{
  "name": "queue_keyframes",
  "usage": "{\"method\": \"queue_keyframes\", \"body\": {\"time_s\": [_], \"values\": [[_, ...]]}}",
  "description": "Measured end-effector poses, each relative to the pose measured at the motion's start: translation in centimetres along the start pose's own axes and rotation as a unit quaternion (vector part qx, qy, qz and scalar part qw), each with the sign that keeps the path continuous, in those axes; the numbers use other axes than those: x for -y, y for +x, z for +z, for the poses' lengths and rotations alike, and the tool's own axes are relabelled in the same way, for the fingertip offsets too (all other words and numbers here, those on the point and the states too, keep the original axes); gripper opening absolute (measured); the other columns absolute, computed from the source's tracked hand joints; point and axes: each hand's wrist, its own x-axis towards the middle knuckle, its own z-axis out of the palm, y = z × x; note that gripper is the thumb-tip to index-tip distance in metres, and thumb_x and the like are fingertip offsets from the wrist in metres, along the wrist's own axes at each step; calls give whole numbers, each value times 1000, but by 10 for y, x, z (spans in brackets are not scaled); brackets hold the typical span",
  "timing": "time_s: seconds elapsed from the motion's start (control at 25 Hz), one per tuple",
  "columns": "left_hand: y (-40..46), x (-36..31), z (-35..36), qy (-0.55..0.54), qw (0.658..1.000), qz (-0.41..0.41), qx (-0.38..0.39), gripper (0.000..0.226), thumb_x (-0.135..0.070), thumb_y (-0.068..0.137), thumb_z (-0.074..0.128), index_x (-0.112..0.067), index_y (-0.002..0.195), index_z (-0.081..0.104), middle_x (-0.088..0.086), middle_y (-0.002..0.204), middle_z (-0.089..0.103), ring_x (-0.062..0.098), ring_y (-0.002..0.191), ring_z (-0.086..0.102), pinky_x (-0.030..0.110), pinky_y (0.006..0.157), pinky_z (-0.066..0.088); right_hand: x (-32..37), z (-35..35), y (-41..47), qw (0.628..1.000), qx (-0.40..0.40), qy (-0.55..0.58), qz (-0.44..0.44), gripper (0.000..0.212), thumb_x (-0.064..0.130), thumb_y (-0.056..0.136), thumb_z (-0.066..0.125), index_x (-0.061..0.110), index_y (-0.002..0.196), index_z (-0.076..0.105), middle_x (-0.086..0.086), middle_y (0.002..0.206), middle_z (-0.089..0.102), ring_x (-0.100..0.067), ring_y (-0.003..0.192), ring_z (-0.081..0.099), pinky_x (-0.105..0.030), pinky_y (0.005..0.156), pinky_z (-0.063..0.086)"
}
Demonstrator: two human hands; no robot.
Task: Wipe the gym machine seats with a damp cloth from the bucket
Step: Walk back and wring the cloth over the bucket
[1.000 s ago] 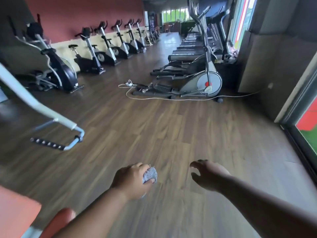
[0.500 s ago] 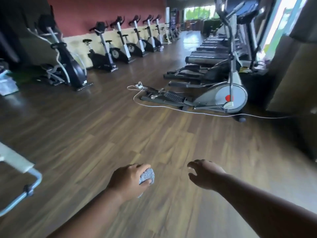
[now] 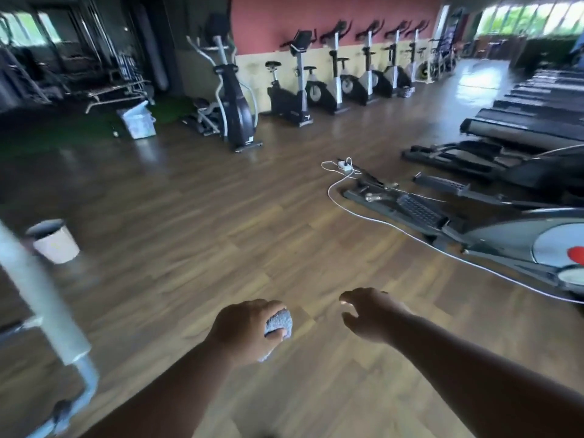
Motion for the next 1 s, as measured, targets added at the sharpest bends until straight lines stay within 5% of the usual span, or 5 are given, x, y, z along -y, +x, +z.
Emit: {"method": "queue_keyframes", "body": {"time_s": [0.32, 0.64, 1.0], "values": [[206, 141, -26, 16, 999, -35, 14, 48, -62, 81, 49, -44, 125, 49, -20, 109, 63, 6, 97, 60, 23, 75, 43, 3, -37, 250, 999, 2, 24, -25, 48, 50, 92, 42, 35, 138, 46, 6, 137, 56, -21, 124, 52, -31, 96, 43], [360, 279, -13, 10, 987, -159, 3, 42, -62, 73, 44, -45, 111, 49, -19, 96, 62, 7, 90, 61, 26, 71, 42, 12, -69, 528, 986, 21, -25, -166, 49, 50, 92, 42, 33, 138, 46, 4, 138, 55, -19, 126, 50, -32, 97, 41], [446, 453, -41, 5, 942, -335, -15, 33, -62, 72, 43, -48, 101, 48, -23, 89, 60, 2, 88, 61, 26, 71, 40, 143, -102, 797, 940, 75, -27, -333, 48, 46, 92, 49, 32, 137, 50, 5, 140, 56, -19, 125, 53, -30, 99, 42]]}}
